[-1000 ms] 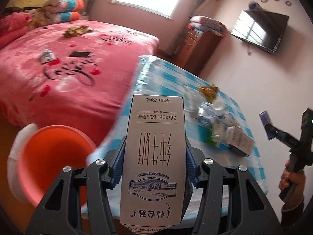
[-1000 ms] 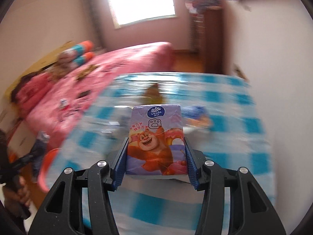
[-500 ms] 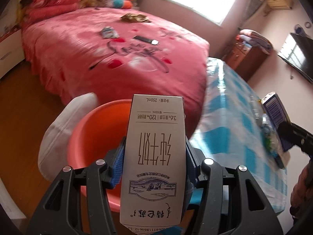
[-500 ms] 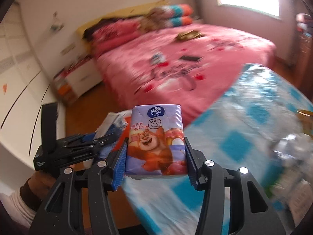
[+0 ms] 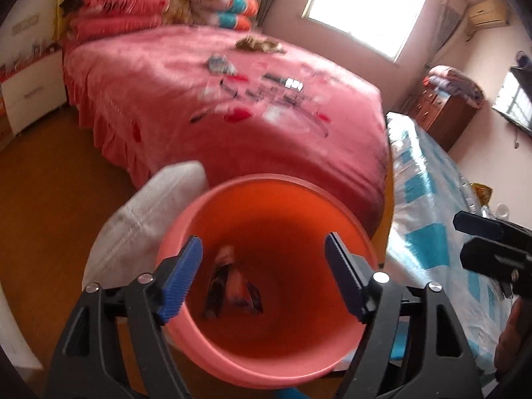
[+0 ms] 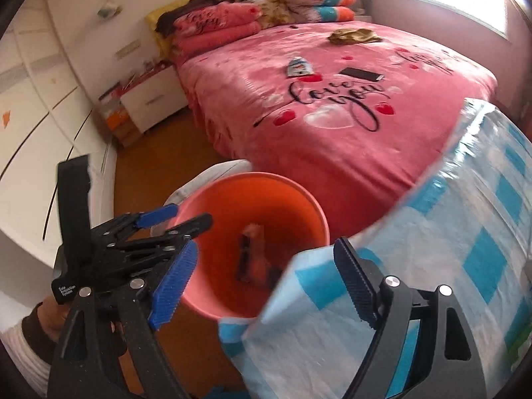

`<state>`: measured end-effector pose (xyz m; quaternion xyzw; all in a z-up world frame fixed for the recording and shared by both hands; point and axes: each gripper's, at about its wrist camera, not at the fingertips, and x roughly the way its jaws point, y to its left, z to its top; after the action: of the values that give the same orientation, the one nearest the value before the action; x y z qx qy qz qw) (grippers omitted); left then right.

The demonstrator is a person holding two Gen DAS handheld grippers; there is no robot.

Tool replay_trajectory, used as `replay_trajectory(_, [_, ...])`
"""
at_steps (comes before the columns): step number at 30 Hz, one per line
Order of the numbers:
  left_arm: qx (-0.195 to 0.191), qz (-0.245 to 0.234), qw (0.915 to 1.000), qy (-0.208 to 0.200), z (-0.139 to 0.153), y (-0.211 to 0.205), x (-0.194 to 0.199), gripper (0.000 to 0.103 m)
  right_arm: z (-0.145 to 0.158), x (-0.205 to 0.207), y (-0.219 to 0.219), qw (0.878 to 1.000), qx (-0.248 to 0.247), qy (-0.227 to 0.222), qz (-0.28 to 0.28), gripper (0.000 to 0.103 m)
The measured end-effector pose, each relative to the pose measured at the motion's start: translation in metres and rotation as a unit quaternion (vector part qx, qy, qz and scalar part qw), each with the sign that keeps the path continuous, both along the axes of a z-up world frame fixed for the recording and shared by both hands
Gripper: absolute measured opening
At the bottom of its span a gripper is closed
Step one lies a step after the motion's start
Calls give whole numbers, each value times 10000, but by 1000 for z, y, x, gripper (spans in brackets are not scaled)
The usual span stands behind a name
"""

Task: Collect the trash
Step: 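Open both tools over the orange bucket to drop carton and tissue pack, then move both open tools back to the trash pile on the table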

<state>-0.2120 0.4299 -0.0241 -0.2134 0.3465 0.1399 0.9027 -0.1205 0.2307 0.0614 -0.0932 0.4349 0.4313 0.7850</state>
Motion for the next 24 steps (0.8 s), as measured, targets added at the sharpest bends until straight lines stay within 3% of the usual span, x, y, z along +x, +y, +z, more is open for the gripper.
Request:
replay_trajectory(4, [149, -88, 9992, -357, 10, -7, -4, 83, 6, 5, -24, 9991, 181, 26, -374, 88])
replay_trajectory(11, [533, -173, 9984, -7, 20, -28, 7, 83, 13, 2, -66, 9948, 524, 81, -875, 89])
replay_trajectory(24, [764, -684, 9942, -327, 48, -77, 11, 83, 7, -21, -123, 9892, 731, -156, -1263, 93])
